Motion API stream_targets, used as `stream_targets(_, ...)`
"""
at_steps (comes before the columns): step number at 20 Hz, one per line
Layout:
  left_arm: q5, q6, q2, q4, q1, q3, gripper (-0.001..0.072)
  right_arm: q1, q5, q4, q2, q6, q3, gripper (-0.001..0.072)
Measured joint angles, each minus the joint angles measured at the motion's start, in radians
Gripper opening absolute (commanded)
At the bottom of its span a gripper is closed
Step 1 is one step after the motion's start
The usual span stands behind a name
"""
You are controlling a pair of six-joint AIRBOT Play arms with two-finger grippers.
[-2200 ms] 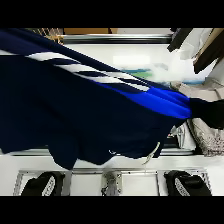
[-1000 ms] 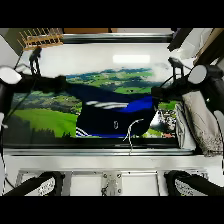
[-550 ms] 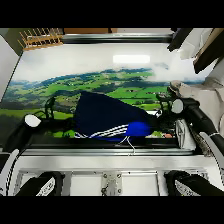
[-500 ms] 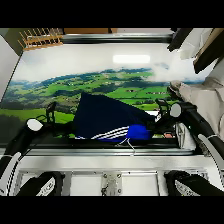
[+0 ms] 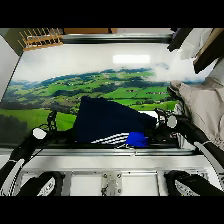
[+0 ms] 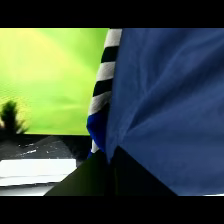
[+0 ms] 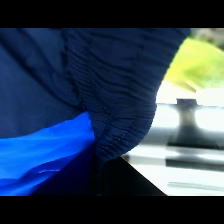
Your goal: Fold the clothes and pants, and hang the long-sleeved shirts on hangers.
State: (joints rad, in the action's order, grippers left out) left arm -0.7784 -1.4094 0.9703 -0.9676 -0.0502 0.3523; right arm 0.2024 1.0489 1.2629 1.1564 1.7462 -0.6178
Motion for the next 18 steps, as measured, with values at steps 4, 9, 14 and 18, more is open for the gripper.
stream_targets(4, -0.022, -0.001, 0.000, 0.000, -0.001, 0.023, 0.0553, -0.002, -0.020, -0.045, -0.014, -0.013, -0.004, 0.0720)
stream_targets(9, -0.173, 0.000, 0.000, 0.000, -0.036, 0.188, 0.0553, -0.113, 0.097, -0.071, -0.146, -0.108, -0.084, 0.0720)
stream_targets(14, -0.279, -0.004, 0.000, 0.000, -0.029, 0.320, 0.0460, -0.388, 0.166, -0.112, -0.234, -0.234, -0.055, 0.0720)
stream_targets(18, -0.277, -0.017, 0.000, 0.001, 0.065, 0.353, 0.0004, -0.514, 0.076, -0.291, -0.168, -0.357, 0.067, 0.0720)
